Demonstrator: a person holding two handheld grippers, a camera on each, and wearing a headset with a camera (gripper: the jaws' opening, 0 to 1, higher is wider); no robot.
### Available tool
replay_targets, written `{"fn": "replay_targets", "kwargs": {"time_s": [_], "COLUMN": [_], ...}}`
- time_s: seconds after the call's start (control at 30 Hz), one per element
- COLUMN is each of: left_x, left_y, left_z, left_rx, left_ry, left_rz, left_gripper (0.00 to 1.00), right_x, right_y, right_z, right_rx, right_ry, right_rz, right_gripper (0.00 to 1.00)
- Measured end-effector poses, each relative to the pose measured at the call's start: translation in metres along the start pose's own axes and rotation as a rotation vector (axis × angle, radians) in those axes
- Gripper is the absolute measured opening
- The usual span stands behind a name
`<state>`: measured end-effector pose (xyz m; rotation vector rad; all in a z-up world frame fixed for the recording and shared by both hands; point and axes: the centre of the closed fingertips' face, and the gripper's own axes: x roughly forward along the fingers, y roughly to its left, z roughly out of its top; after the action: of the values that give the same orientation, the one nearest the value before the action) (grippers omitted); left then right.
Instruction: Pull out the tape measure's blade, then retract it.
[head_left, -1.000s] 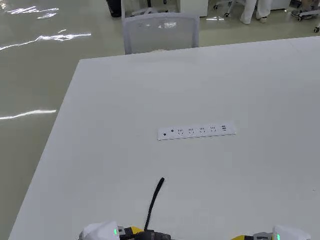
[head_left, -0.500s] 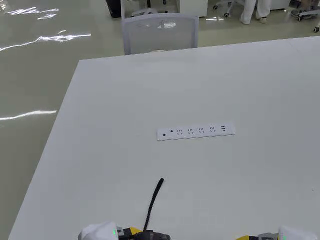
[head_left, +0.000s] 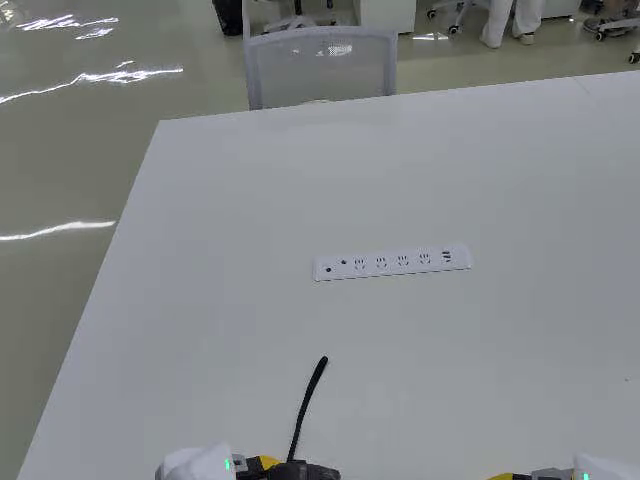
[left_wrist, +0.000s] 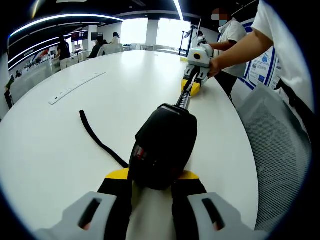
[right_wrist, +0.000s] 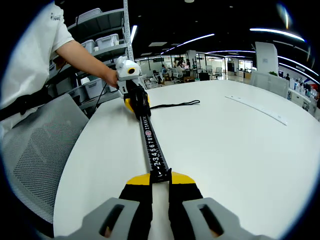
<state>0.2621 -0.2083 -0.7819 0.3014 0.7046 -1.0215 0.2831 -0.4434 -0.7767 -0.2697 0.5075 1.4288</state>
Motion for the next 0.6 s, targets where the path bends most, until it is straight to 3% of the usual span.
{"fn": "replay_targets", "kwargs": {"time_s": [0.6], "left_x": [0.0], "left_y": [0.0], "left_z": [-0.001], "left_rx": [-0.005], "left_ry": [-0.001], "left_rz": [0.003], "left_gripper": [0.26], "right_x": [-0.019], "right_y": [-0.007], "right_z": [-0.01], "right_rx": [0.016], "right_ry": [0.01], "right_rz": [-0.018], "right_gripper": [0.08]}}
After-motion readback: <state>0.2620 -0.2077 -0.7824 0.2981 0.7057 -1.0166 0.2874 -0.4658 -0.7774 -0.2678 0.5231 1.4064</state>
